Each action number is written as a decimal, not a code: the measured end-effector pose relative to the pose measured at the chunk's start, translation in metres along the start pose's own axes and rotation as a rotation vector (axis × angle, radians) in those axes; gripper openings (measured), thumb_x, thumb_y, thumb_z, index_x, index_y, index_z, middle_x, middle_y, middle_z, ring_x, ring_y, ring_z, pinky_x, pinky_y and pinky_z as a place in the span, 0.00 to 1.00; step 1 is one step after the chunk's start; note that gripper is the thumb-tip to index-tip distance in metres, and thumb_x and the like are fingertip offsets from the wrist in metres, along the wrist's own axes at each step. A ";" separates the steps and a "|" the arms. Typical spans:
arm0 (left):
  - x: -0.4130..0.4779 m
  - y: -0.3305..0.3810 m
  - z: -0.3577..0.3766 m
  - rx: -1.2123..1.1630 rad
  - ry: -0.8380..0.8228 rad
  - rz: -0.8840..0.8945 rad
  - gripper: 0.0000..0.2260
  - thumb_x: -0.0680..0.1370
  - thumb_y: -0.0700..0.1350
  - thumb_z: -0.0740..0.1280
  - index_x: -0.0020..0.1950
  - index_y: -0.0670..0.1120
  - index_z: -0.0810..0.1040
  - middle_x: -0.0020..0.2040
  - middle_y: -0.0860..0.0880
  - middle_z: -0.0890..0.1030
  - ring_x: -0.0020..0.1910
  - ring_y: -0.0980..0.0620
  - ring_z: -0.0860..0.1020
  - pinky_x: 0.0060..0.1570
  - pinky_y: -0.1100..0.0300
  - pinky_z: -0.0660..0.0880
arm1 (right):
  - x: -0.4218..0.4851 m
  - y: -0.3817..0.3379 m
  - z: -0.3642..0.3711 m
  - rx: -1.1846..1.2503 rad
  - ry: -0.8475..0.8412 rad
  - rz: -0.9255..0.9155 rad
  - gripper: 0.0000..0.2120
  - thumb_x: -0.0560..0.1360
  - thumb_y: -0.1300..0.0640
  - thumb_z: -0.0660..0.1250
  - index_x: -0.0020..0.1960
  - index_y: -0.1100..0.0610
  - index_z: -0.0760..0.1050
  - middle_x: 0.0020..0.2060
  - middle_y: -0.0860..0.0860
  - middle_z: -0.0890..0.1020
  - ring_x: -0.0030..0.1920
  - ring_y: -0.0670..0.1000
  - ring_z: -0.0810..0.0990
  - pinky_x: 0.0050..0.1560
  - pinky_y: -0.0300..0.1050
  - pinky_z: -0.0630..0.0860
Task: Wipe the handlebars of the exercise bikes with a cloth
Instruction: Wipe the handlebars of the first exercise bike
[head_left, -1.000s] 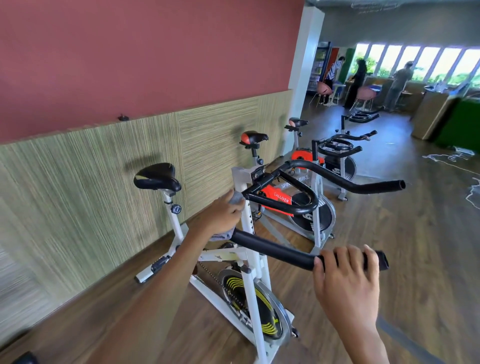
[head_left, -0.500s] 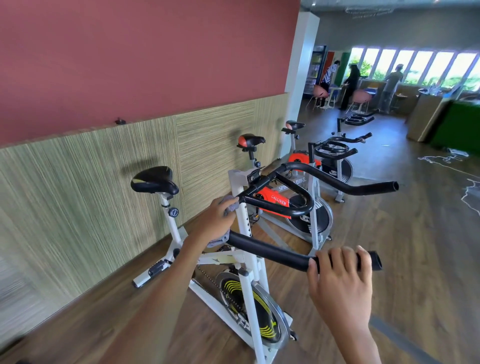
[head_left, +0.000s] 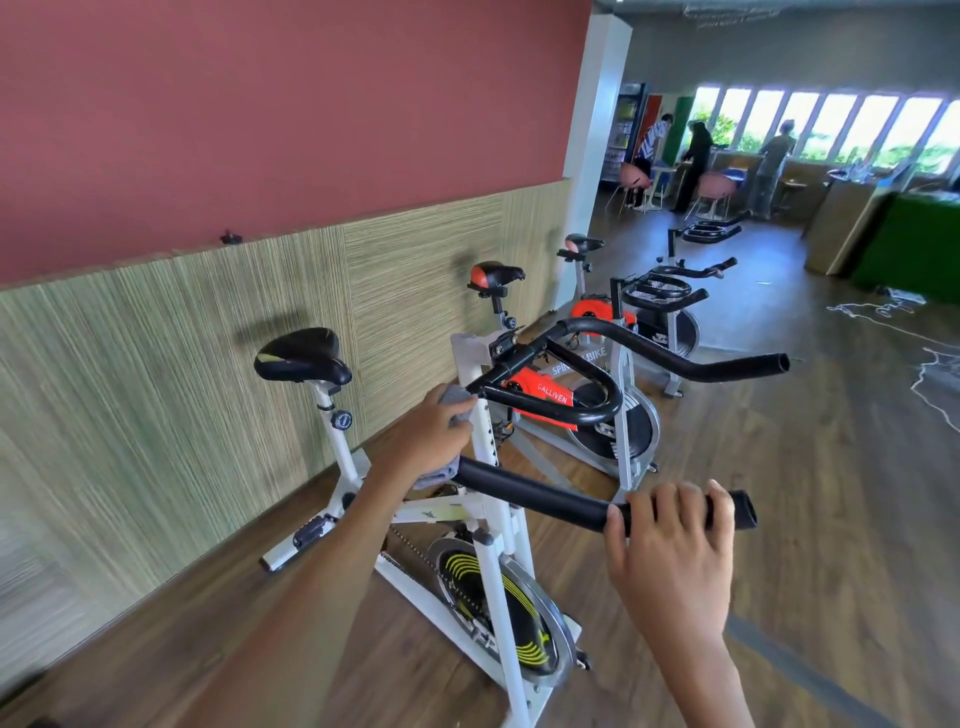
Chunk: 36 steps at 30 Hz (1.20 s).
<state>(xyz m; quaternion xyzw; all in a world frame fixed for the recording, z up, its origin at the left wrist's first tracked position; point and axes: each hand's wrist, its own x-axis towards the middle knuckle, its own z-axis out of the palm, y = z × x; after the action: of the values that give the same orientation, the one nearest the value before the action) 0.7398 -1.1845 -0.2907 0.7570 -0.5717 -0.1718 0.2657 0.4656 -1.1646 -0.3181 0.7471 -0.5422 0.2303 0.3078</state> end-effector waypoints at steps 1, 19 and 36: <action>-0.004 -0.004 0.005 0.010 0.035 0.006 0.20 0.83 0.47 0.56 0.76 0.54 0.67 0.81 0.50 0.49 0.68 0.47 0.68 0.63 0.49 0.69 | -0.001 0.001 0.000 -0.006 0.002 -0.006 0.17 0.79 0.50 0.57 0.39 0.60 0.75 0.35 0.56 0.75 0.44 0.61 0.74 0.67 0.60 0.64; -0.033 -0.016 0.081 0.014 0.817 0.516 0.14 0.77 0.45 0.58 0.53 0.41 0.81 0.54 0.46 0.82 0.66 0.37 0.72 0.70 0.38 0.63 | 0.011 -0.024 0.007 0.061 0.126 -0.079 0.21 0.80 0.55 0.51 0.32 0.57 0.73 0.27 0.53 0.75 0.31 0.58 0.74 0.46 0.54 0.69; 0.028 -0.024 0.147 -0.518 1.505 0.880 0.20 0.79 0.49 0.55 0.67 0.42 0.73 0.68 0.44 0.71 0.71 0.49 0.64 0.72 0.56 0.57 | 0.004 -0.032 0.096 0.215 0.983 -0.067 0.20 0.78 0.55 0.54 0.34 0.62 0.77 0.32 0.58 0.80 0.38 0.60 0.76 0.58 0.54 0.66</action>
<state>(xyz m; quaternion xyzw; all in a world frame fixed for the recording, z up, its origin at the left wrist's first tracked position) 0.6840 -1.2366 -0.4214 0.2989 -0.4280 0.3618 0.7724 0.4982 -1.2284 -0.3900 0.5946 -0.2821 0.5996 0.4553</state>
